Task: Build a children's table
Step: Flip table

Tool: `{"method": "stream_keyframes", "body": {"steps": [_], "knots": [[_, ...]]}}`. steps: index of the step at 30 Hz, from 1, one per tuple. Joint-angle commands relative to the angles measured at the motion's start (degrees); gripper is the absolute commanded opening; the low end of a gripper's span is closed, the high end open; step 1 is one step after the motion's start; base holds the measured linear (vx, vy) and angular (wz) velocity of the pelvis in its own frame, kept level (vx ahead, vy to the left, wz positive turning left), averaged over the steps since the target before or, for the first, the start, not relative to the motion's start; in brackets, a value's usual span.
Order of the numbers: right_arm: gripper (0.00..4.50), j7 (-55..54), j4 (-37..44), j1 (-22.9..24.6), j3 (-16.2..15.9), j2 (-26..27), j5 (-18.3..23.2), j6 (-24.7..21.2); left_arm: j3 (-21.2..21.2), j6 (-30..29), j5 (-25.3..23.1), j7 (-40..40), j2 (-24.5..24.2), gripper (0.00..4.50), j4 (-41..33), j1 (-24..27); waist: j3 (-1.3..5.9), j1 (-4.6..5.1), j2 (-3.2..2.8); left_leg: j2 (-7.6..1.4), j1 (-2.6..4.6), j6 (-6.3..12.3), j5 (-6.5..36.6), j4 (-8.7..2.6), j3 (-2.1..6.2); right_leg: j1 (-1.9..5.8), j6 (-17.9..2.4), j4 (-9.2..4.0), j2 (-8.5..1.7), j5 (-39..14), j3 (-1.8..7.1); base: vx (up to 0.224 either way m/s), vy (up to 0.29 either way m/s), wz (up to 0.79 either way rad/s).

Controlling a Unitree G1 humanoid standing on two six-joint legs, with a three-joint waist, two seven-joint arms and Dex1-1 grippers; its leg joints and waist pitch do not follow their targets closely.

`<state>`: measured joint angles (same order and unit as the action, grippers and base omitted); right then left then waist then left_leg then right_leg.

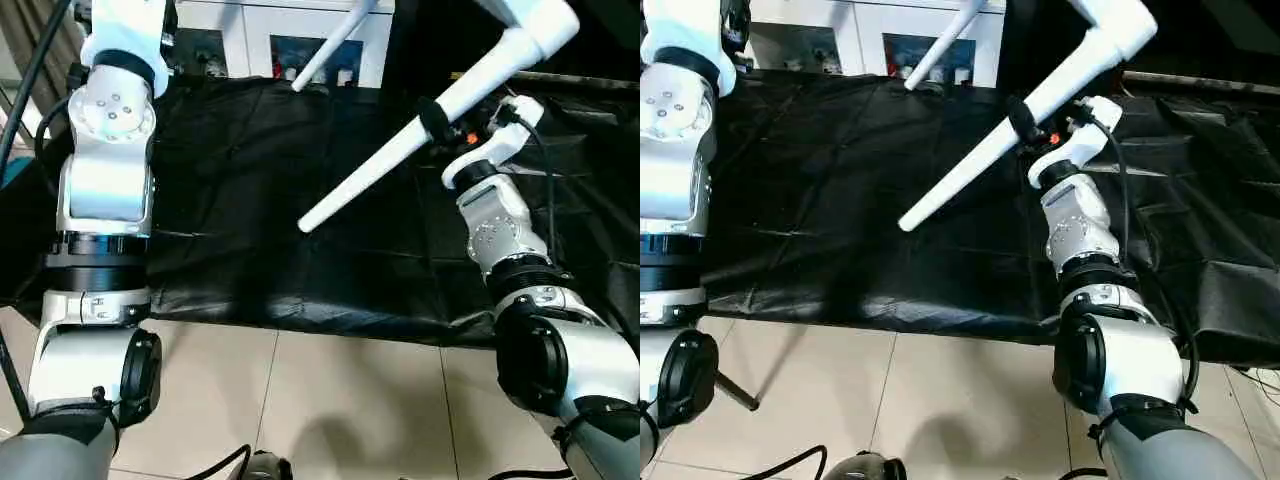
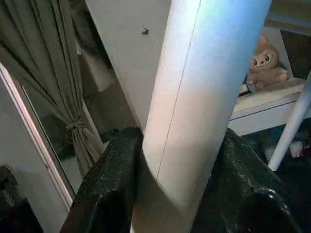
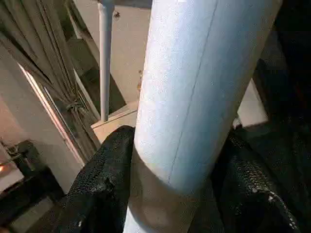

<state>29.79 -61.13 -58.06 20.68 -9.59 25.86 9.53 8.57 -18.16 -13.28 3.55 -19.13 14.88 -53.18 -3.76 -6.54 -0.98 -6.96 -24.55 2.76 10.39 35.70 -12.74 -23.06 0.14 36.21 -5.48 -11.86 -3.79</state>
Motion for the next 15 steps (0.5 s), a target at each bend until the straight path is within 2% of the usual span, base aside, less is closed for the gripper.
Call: {"method": "stream_keyframes", "body": {"steps": [1,4,5,7,8,9,10,12,13,14,15], "knots": [[1.89,-1.75,7.35,0.31,-4.15,-1.64,-5.27,3.87,-0.09,0.63,3.63,1.87,1.84,1.96,1.36,1.56,5.07,0.29,1.10,-6.57,2.88,3.00,5.11,-4.08,3.25,1.69,-15.89,-2.79,-5.11,0.33,2.67,0.000,0.000,0.00],[1.89,-3.08,11.44,2.20,-5.19,-2.43,-6.89,3.39,0.86,1.78,5.09,2.30,2.26,1.95,1.67,2.28,5.49,0.12,1.09,-6.41,2.94,4.65,1.23,-3.66,3.18,1.59,-15.87,-2.20,-4.74,4.43,2.51,0.000,0.000,0.00],[1.89,-4.49,19.24,5.46,-6.01,-2.85,-7.98,1.30,1.96,3.23,6.89,2.84,3.12,1.85,2.52,3.61,5.39,-0.02,1.00,-6.42,2.87,5.20,-0.13,-3.62,3.18,1.39,-15.32,-2.23,-4.53,5.80,2.61,0.000,0.000,0.00],[1.88,-4.80,21.88,6.54,-6.22,-2.89,-8.19,0.50,2.40,3.58,7.49,2.82,3.51,1.78,2.77,4.04,5.50,0.11,1.12,-6.46,2.83,5.57,-0.50,-3.57,3.28,1.45,-15.26,-1.99,-4.54,7.08,2.55,0.000,0.000,0.00],[1.86,-5.03,28.79,9.38,-6.94,-2.67,-8.74,-1.15,1.20,4.53,6.51,3.28,3.04,1.74,2.89,5.73,5.49,0.12,0.84,-6.42,2.73,5.92,-0.19,-3.56,3.38,1.54,-15.25,-2.18,-4.59,7.15,2.59,0.000,0.000,0.00],[1.85,-5.30,32.24,10.96,-7.47,-2.44,-9.04,-2.25,0.91,4.64,6.33,3.37,3.12,1.72,2.67,6.60,5.59,-0.07,0.74,-6.64,2.95,5.76,-0.18,-3.56,3.37,1.41,-14.93,-2.11,-4.62,7.45,2.57,0.000,0.000,0.00],[1.85,-5.93,35.92,12.76,-8.24,-2.14,-9.53,-3.18,0.58,4.71,6.16,3.42,3.07,1.72,2.48,7.53,5.58,0.20,1.00,-6.72,3.01,5.78,-1.13,-3.63,3.48,1.38,-14.69,-1.86,-4.34,8.96,2.50,0.000,0.000,0.00],[1.83,-7.33,41.57,15.72,-9.63,-1.70,-10.03,-4.90,0.44,4.63,6.26,3.23,3.14,1.69,1.83,8.84,5.45,0.21,1.07,-6.76,3.24,5.93,-1.83,-3.64,3.42,1.15,-14.67,-1.87,-4.21,9.75,2.51,0.000,0.000,0.00],[1.83,-7.57,42.34,16.13,-9.84,-1.63,-10.05,-5.19,0.45,4.64,6.29,3.18,3.14,1.68,1.75,8.99,5.34,0.10,1.21,-6.72,3.23,5.50,-0.47,-3.77,3.30,1.23,-14.84,-2.13,-4.41,8.30,2.59,0.000,0.000,0.00],[1.83,-9.75,48.35,19.83,-11.67,-0.51,-11.10,-7.13,0.71,4.92,6.18,2.81,2.95,1.67,1.30,10.36,5.08,0.10,1.07,-6.83,3.21,4.52,1.27,-4.14,3.35,1.19,-14.45,-2.42,-4.41,6.34,2.70,0.000,0.000,0.00],[1.83,-9.75,48.35,19.83,-11.67,-0.51,-11.10,-7.13,0.71,4.92,6.18,2.81,2.95,1.67,1.30,10.36,5.02,0.17,1.05,-6.89,3.25,3.89,2.25,-4.31,3.40,1.10,-14.05,-2.47,-4.35,5.58,2.68,0.000,0.000,0.00]]}}
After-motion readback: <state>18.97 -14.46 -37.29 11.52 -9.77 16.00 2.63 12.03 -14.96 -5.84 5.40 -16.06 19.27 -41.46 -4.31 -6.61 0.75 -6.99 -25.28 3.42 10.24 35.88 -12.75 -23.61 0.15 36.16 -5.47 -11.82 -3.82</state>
